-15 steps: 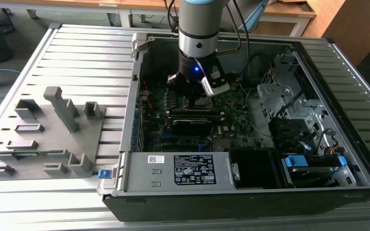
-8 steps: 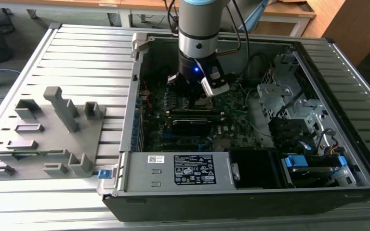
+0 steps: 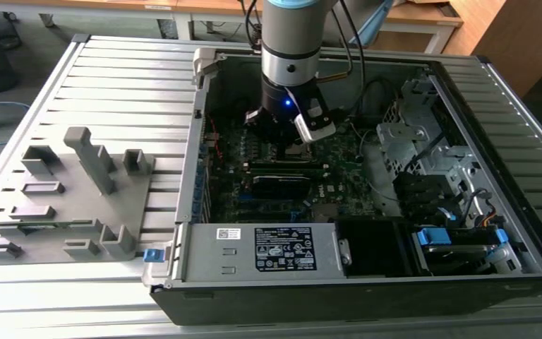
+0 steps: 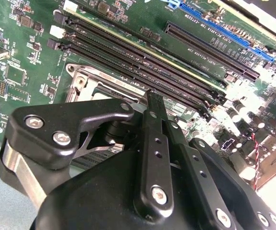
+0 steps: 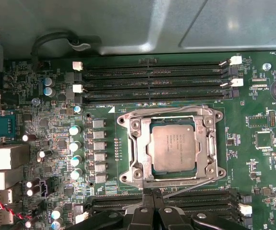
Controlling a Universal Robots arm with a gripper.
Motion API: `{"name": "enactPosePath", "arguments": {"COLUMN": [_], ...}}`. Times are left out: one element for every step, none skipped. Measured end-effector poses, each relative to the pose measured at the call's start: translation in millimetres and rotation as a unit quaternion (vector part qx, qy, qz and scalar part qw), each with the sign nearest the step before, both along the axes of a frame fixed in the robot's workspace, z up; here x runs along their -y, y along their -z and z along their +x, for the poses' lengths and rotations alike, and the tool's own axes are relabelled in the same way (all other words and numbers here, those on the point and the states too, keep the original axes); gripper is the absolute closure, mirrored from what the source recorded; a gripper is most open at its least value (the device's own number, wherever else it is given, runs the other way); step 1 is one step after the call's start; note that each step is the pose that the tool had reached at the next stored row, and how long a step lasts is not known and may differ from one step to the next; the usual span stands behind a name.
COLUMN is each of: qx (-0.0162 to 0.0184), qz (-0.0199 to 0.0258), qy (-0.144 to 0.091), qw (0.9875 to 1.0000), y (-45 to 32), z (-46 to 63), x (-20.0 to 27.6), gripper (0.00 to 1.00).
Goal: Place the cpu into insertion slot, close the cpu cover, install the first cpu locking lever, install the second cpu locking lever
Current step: 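Install the second cpu locking lever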
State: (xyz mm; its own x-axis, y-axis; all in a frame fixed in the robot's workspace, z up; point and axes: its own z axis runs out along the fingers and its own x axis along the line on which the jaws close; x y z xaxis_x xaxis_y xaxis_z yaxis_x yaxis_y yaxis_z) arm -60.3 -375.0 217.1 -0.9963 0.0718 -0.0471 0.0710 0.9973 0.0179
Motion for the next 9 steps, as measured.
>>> {"name": "enactPosePath", "arguments": {"qx": [0.0, 0.0, 0.0, 0.0001, 0.0002, 0.0001, 0.0, 0.0, 0.0], "qz": [0.0, 0.0, 0.0, 0.0001, 0.0002, 0.0001, 0.0001, 0.0001, 0.0001], "qy": [0.0, 0.0, 0.0, 0.0, 0.0, 0.0, 0.0, 0.0, 0.0], "qw": [1.0, 1.0, 1.0, 1.0, 1.0, 1.0, 1.0, 1.0, 1.0], "y": [0.0, 0.0, 0.2, 0.4, 0.8, 1.3, 1.9, 2.7, 3.6], "z": [0.0, 0.0, 0.0, -0.1, -0.4, -0.7, -1.1, -1.5, -1.9], "x": [0.0, 0.0, 0.0, 0.0, -0.1, -0.1, -0.1, 0.0, 0.0], "gripper": [0.9, 0.9, 0.9, 0.9, 0.9, 0.9, 0.9, 0.9, 0.9]}}
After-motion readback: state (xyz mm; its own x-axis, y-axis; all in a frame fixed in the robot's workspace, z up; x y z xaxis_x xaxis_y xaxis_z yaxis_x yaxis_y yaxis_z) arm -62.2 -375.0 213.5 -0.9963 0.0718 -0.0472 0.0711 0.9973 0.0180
